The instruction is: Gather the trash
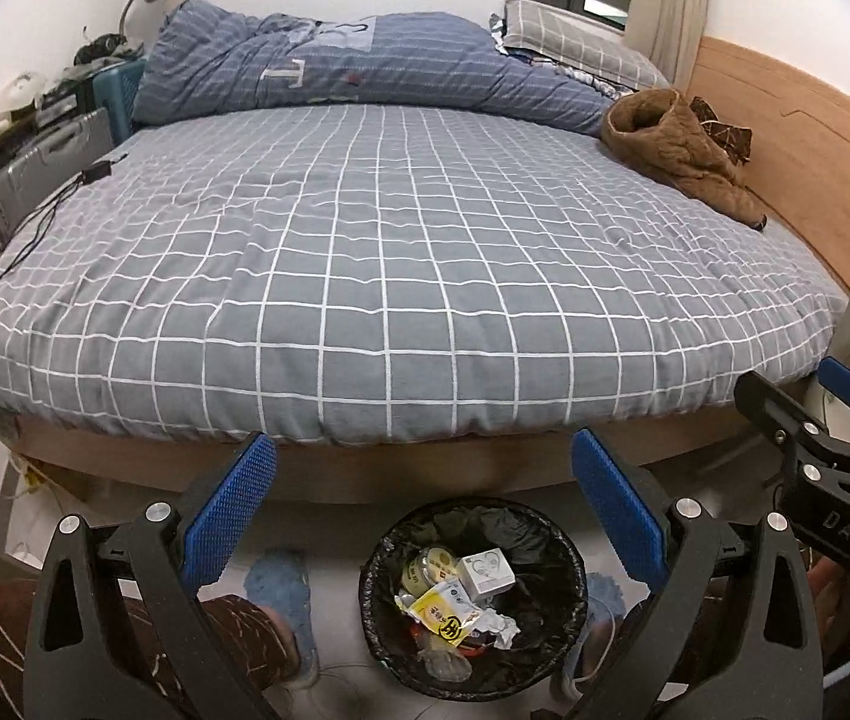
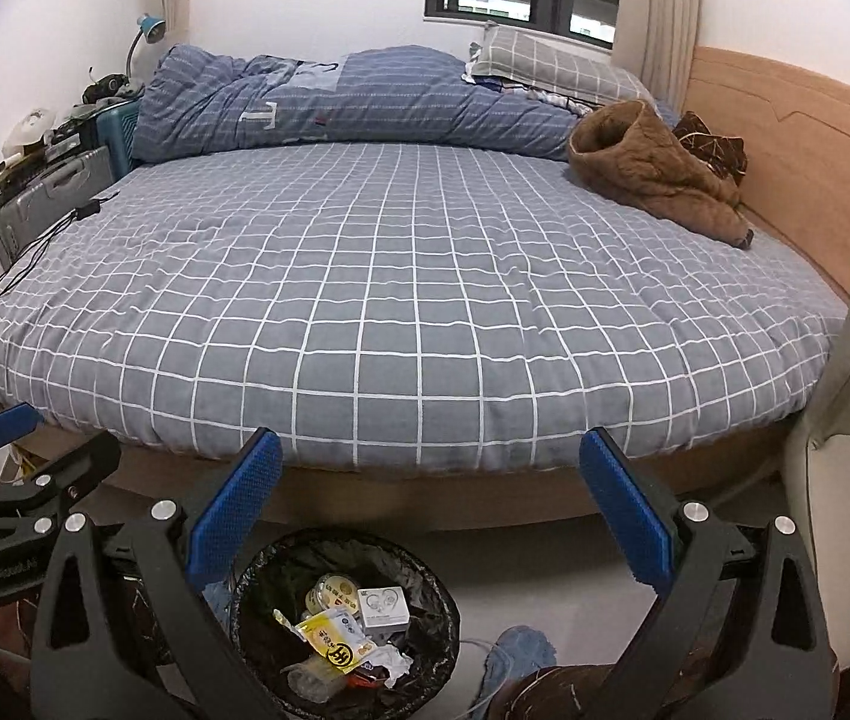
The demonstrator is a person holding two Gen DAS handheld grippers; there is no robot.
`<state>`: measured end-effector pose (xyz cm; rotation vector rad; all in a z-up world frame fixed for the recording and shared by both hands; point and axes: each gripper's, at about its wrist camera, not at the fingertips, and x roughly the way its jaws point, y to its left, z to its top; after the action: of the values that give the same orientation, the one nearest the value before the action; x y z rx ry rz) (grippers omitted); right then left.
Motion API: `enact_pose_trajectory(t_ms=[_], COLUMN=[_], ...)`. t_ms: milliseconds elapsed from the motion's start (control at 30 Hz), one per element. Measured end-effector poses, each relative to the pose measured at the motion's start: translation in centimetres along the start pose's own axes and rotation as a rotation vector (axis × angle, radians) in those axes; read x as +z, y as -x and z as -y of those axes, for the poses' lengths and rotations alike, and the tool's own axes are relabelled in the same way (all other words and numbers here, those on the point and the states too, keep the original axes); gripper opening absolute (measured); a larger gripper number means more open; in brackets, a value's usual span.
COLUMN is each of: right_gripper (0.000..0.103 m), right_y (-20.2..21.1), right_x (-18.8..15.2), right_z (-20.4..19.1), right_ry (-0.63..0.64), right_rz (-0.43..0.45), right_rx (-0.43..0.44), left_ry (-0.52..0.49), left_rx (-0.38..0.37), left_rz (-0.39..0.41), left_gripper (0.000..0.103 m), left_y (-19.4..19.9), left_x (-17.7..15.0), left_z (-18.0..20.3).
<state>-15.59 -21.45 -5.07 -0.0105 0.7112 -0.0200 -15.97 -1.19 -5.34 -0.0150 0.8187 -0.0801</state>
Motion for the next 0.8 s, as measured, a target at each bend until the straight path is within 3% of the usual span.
enact_pose_trajectory(t_ms=[800], right_gripper=[0.095], right_y=[-0.9], right_x=[-0.2], right_z=[0.0], right_ry=[-0.007], right_rz=[-0.026], right_rx=[0.003], left_ry=[-0.012], left_rx=[0.015], left_rz=[-0.014], left_gripper=[0.097], left_y=[-1.5], left_x=[0.1], left_z=[0.4])
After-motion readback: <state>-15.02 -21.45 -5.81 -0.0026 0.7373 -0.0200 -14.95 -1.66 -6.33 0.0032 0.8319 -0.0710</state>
